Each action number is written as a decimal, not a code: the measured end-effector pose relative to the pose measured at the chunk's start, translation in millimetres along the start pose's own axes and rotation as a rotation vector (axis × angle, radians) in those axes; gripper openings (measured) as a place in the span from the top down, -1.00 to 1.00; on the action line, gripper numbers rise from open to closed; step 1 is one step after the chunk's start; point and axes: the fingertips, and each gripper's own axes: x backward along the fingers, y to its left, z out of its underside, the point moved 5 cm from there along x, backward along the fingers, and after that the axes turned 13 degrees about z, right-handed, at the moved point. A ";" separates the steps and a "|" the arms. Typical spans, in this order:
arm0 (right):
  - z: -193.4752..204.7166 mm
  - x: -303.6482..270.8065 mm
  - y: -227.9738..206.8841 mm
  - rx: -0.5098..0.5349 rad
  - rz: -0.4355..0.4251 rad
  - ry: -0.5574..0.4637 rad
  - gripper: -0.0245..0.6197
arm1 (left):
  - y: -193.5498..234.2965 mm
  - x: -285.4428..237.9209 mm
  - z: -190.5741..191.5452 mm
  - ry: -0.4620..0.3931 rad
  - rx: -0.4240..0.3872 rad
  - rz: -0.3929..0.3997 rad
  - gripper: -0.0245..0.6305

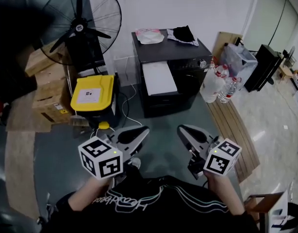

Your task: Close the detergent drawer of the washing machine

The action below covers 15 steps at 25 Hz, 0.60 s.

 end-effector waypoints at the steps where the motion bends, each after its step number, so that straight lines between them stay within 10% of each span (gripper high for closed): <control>1: -0.9 -8.1 -5.4 -0.004 0.014 0.002 0.84 | 11.1 -2.7 -2.2 0.007 0.003 0.006 0.83; 15: 6.8 -149.3 -84.6 -0.059 0.219 0.085 0.84 | 195.4 -40.6 -21.9 0.135 0.111 0.091 0.83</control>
